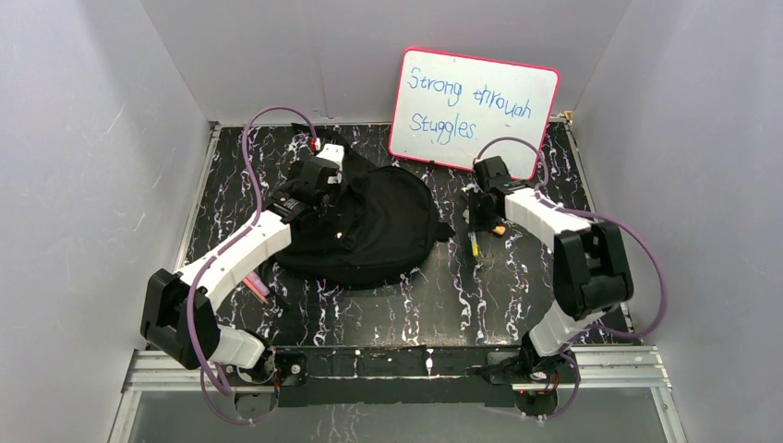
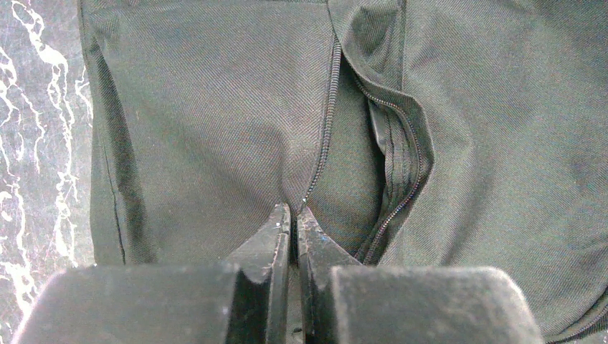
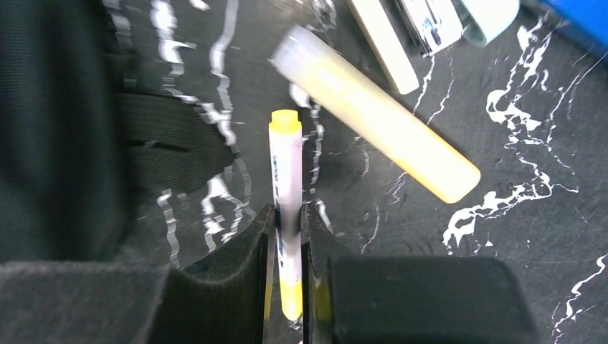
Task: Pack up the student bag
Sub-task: Pick up the stationery from the center of the board, then place the stationery in the student bag.
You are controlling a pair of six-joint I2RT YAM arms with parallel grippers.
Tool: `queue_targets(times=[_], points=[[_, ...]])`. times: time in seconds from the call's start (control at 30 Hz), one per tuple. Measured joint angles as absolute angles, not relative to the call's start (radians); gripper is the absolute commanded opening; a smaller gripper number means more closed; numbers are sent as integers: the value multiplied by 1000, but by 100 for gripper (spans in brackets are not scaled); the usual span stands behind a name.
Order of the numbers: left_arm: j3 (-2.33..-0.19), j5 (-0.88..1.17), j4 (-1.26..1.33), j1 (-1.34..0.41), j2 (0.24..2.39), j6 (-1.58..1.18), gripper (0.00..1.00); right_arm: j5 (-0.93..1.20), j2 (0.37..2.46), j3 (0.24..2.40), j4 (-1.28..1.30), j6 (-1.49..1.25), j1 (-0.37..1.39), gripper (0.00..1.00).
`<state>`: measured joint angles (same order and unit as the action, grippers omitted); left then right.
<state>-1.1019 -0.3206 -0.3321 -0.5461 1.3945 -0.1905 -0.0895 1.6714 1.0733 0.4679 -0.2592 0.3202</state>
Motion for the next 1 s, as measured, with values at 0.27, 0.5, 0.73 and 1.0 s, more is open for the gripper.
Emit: queue_targets(times=[0.27, 0.5, 0.73, 1.0], points=[[-1102, -325, -329, -546, 1394, -194, 0, 137, 1506, 1127, 331, -374, 373, 4], [-1102, -331, -329, -546, 1394, -199, 0, 414, 1586, 1150, 34, -600, 468, 3], [-1102, -334, -329, -546, 1394, -202, 0, 537, 1786, 1272, -65, -705, 575, 2], [-1102, -333, -329, -546, 1394, -203, 0, 606, 1898, 1351, -96, -764, 657, 0]])
